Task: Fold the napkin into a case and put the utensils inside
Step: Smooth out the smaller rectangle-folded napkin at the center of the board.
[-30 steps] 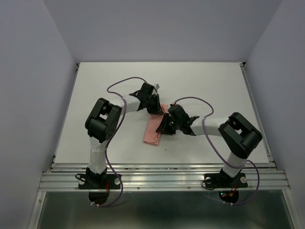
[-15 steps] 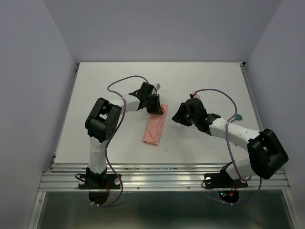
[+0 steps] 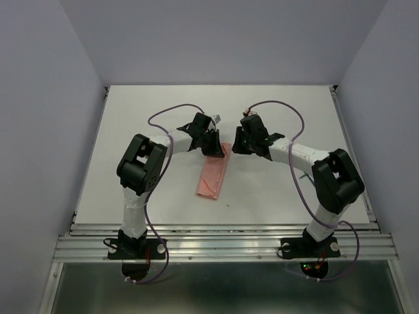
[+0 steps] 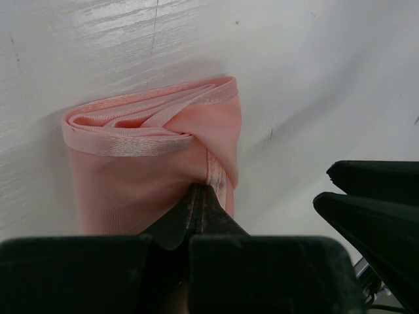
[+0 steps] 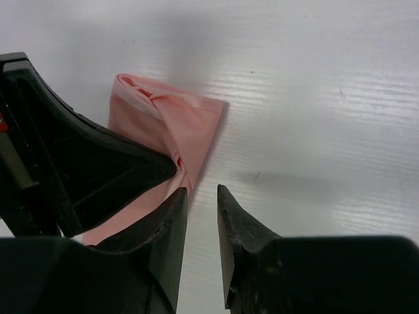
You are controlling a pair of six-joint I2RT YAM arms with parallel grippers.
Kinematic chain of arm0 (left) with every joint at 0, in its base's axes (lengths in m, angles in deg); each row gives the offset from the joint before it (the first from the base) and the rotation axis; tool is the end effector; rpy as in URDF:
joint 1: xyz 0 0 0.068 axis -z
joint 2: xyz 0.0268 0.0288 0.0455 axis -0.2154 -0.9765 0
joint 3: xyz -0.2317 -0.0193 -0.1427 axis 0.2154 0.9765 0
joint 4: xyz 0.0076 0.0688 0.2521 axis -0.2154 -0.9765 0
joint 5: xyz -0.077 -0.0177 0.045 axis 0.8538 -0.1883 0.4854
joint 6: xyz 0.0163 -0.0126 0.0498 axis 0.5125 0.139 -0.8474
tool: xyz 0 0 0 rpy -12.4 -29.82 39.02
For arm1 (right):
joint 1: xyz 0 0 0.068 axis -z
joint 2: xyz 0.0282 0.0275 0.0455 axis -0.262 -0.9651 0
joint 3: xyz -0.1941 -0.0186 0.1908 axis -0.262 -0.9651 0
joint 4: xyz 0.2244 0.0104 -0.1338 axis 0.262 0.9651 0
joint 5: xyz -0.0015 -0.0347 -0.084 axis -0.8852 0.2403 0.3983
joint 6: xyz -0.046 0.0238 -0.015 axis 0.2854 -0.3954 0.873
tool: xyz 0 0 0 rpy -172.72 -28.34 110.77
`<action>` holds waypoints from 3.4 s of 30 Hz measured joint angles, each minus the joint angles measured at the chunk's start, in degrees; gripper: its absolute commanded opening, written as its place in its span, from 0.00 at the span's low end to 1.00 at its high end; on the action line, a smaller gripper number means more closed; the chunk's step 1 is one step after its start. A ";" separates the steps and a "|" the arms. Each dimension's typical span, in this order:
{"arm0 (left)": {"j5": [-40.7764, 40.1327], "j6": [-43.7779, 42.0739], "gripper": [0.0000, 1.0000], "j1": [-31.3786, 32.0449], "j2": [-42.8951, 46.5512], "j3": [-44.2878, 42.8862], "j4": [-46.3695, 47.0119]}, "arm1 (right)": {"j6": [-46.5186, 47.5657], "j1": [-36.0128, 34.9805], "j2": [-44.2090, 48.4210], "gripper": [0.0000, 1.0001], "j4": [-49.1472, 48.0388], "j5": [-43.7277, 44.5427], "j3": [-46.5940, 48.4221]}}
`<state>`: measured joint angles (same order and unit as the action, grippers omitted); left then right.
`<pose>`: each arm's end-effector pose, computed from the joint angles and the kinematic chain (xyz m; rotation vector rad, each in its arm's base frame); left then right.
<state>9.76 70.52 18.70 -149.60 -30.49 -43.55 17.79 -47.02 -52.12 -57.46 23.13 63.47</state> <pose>0.3694 -0.2401 0.1594 0.3313 2.4400 -0.9607 0.3181 0.1937 0.2086 0.0217 2.3866 0.4233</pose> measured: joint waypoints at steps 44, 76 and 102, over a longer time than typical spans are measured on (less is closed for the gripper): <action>1.64 1.18 0.00 -0.11 -0.50 0.00 0.59 | 5.77 -2.67 -14.19 0.01 1.81 0.57 12.13; 4.46 2.54 0.00 -0.35 -2.78 -1.62 2.62 | 3.76 -2.80 -16.50 0.01 0.07 -0.02 12.24; 0.61 1.22 0.00 -5.97 3.50 -0.07 -0.61 | 1.05 -3.19 -17.33 0.01 -0.28 0.28 13.11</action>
<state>10.38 71.75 12.73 -146.10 -30.55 -44.16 18.84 -50.21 -69.45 -57.74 23.41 76.58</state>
